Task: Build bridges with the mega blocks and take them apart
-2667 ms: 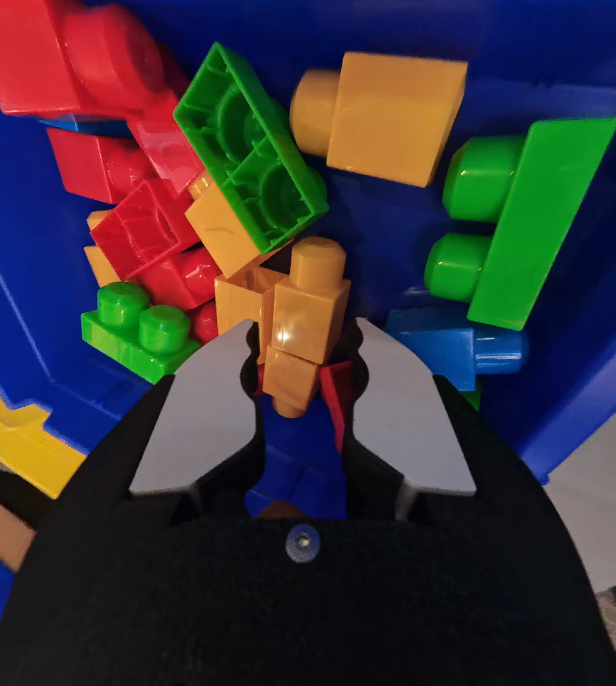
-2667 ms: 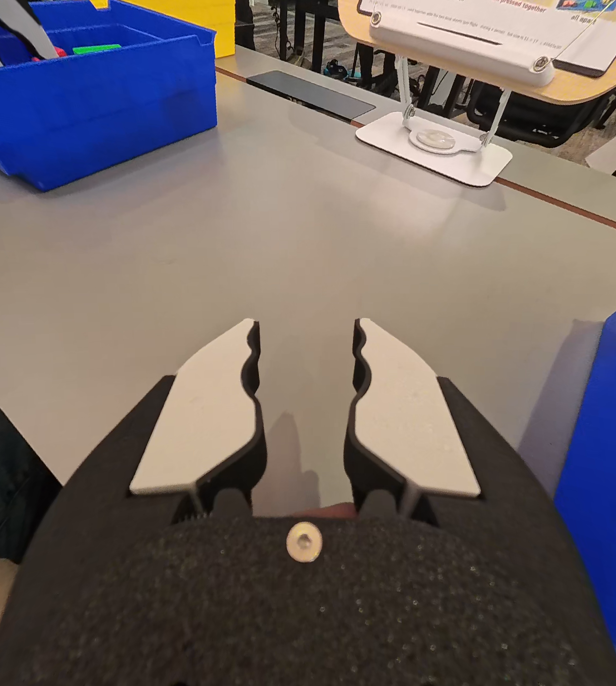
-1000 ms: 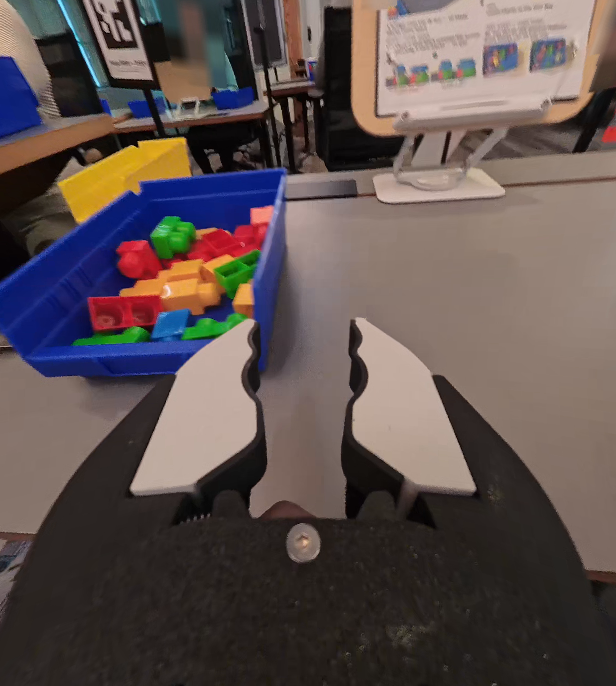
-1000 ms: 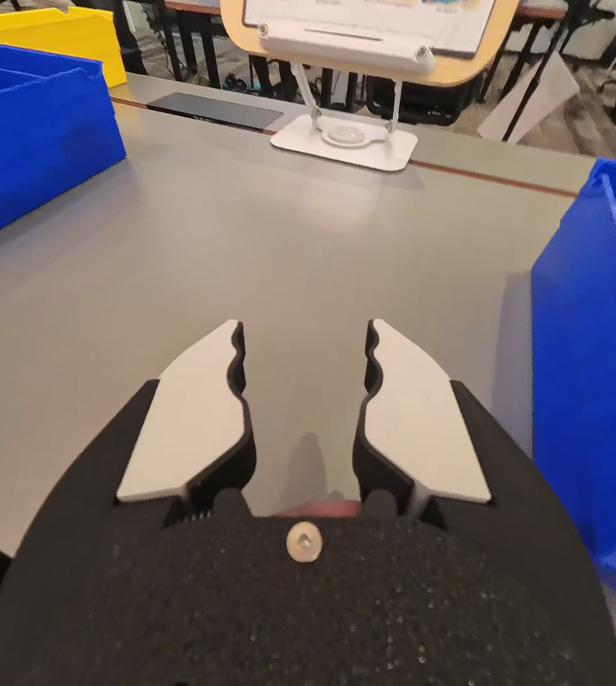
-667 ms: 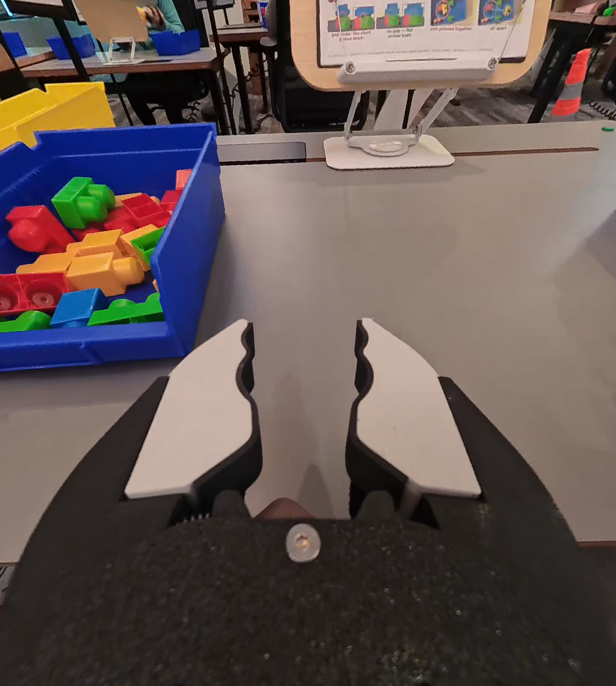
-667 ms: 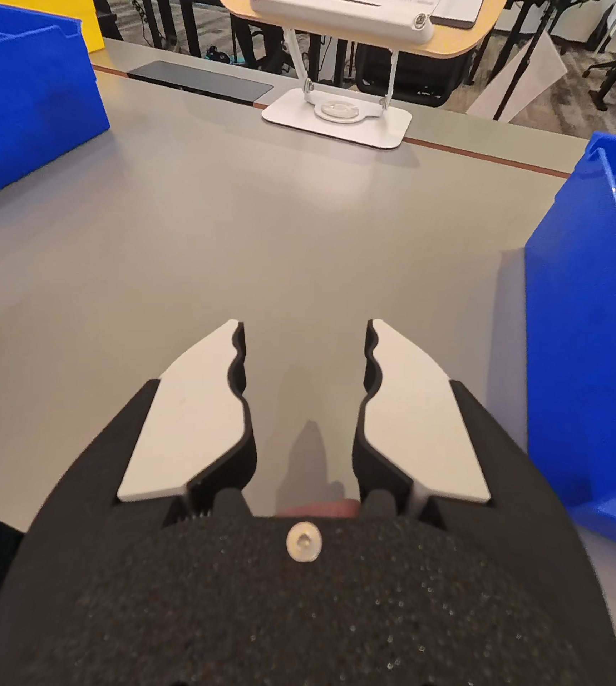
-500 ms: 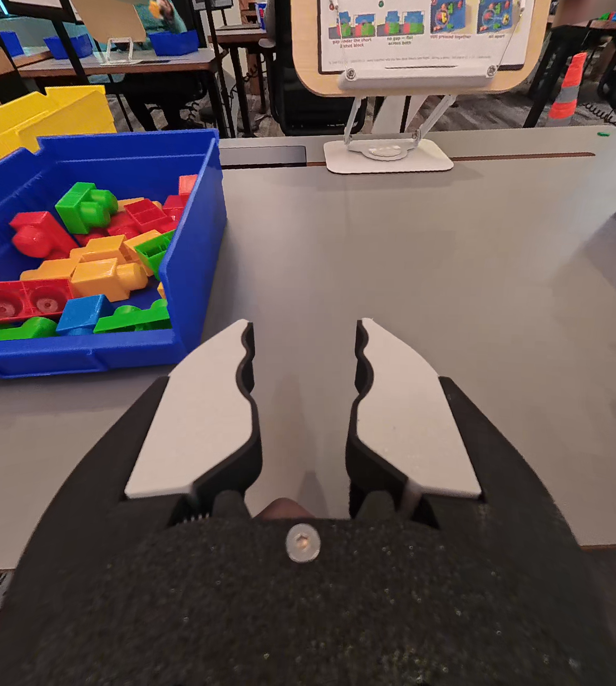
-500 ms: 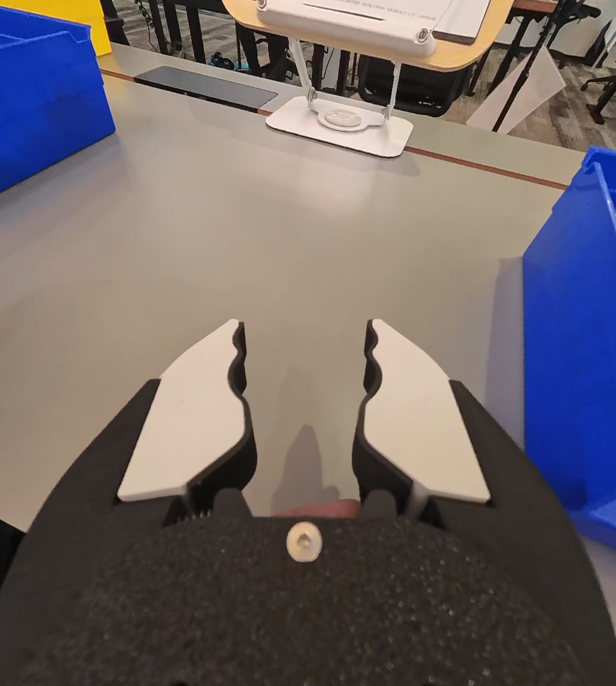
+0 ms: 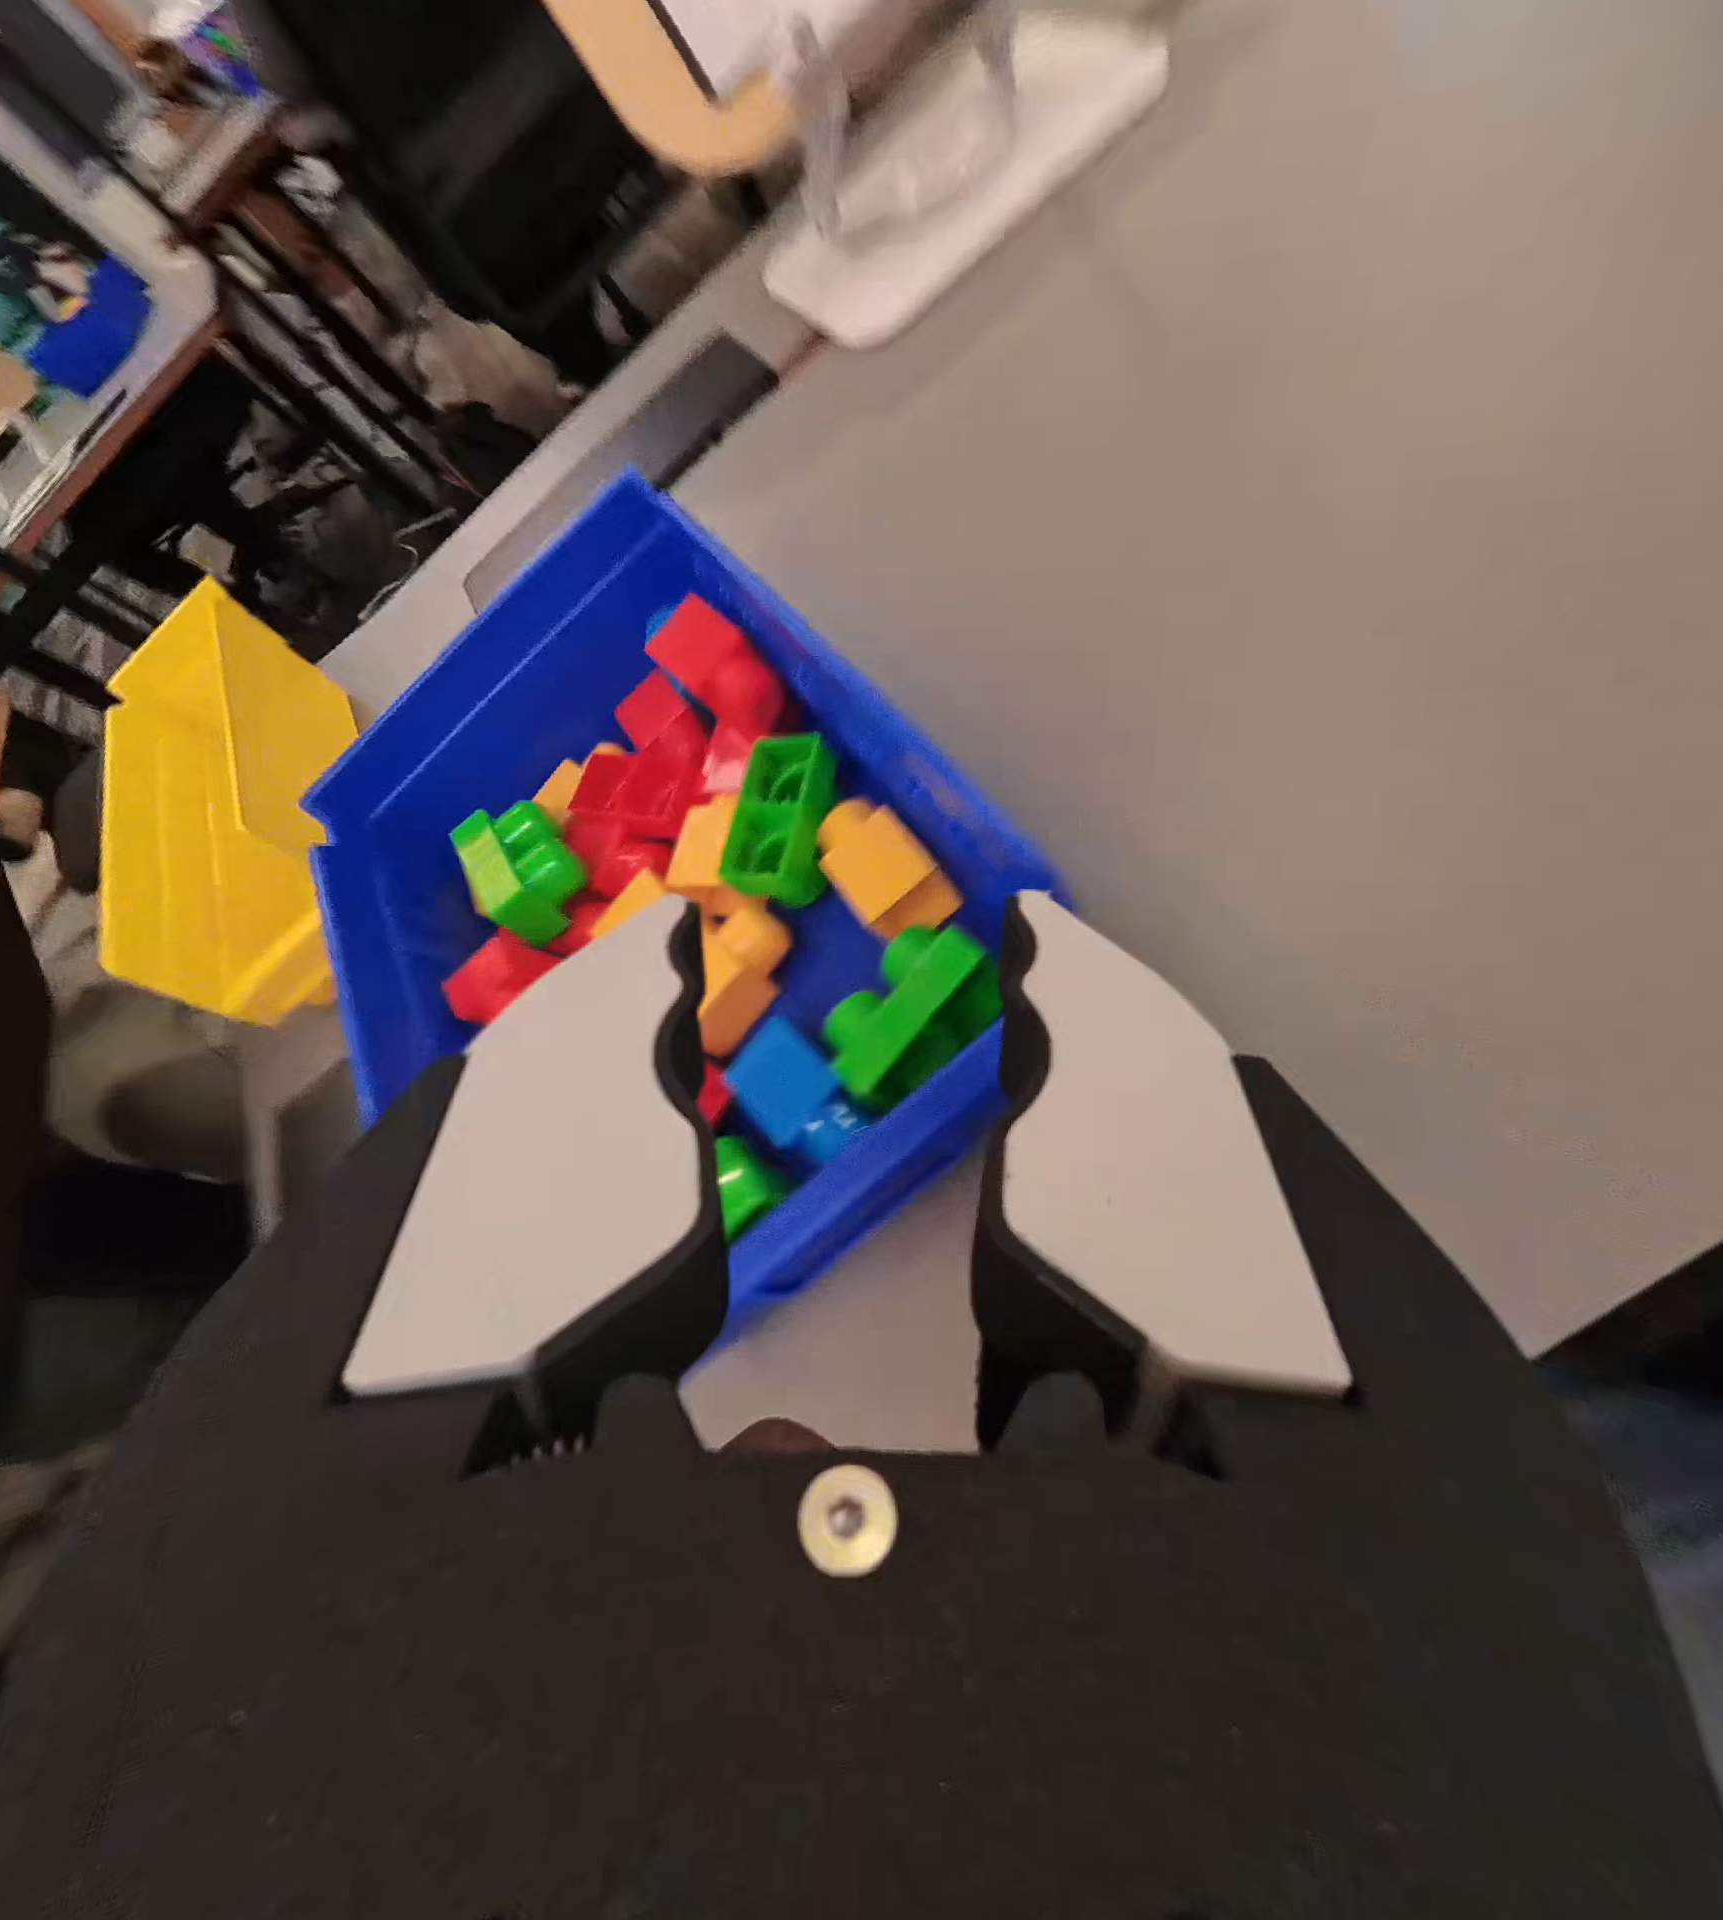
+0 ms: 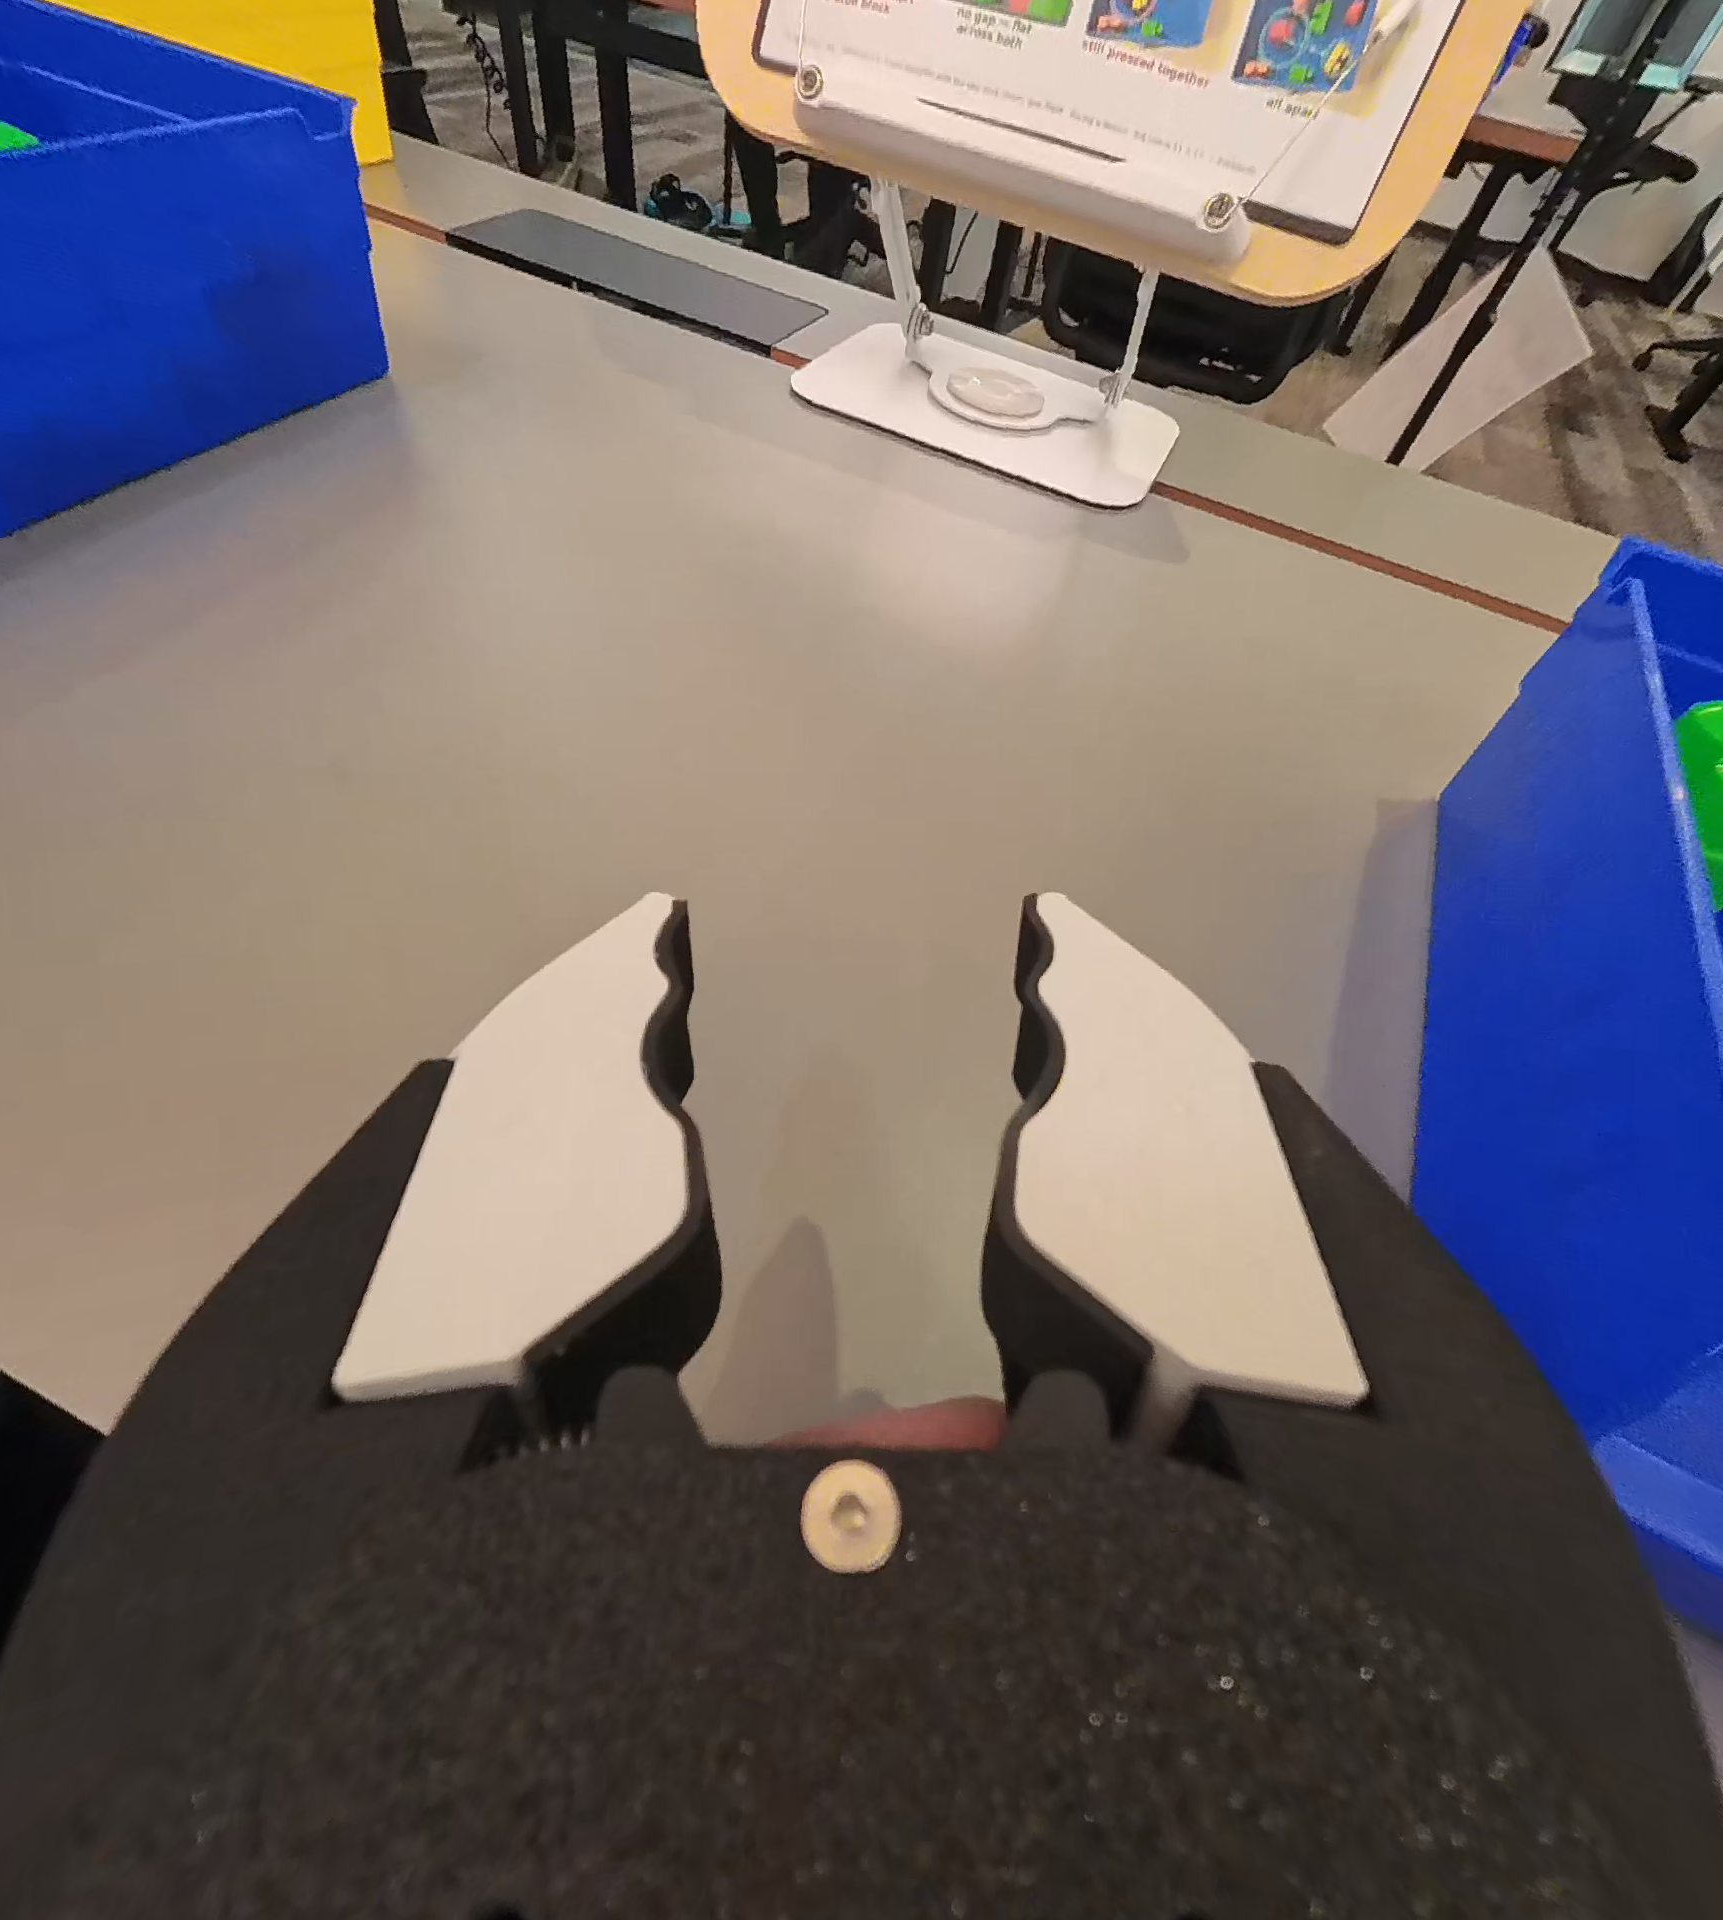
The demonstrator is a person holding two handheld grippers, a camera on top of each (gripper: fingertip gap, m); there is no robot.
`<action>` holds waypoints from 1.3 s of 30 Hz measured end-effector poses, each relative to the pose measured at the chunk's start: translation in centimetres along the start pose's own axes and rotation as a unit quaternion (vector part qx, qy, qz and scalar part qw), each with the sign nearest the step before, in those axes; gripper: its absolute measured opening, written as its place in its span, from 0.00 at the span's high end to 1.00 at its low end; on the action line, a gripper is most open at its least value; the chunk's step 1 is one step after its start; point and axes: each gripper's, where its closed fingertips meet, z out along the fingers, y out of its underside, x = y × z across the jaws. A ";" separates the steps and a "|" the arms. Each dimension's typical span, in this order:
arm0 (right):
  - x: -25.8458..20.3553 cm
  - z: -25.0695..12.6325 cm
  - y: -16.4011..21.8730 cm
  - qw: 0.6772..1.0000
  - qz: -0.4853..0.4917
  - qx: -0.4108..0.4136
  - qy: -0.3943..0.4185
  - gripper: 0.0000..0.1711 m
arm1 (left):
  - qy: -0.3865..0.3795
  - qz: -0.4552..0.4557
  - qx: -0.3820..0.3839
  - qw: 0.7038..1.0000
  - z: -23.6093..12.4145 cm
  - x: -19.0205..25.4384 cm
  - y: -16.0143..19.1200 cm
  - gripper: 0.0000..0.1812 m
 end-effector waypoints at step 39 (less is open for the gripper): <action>0.7 1.1 1.2 1.000 0.001 -0.022 -0.019 0.67 | 0.329 0.270 -0.340 0.838 14.1 -4.9 13.4 0.79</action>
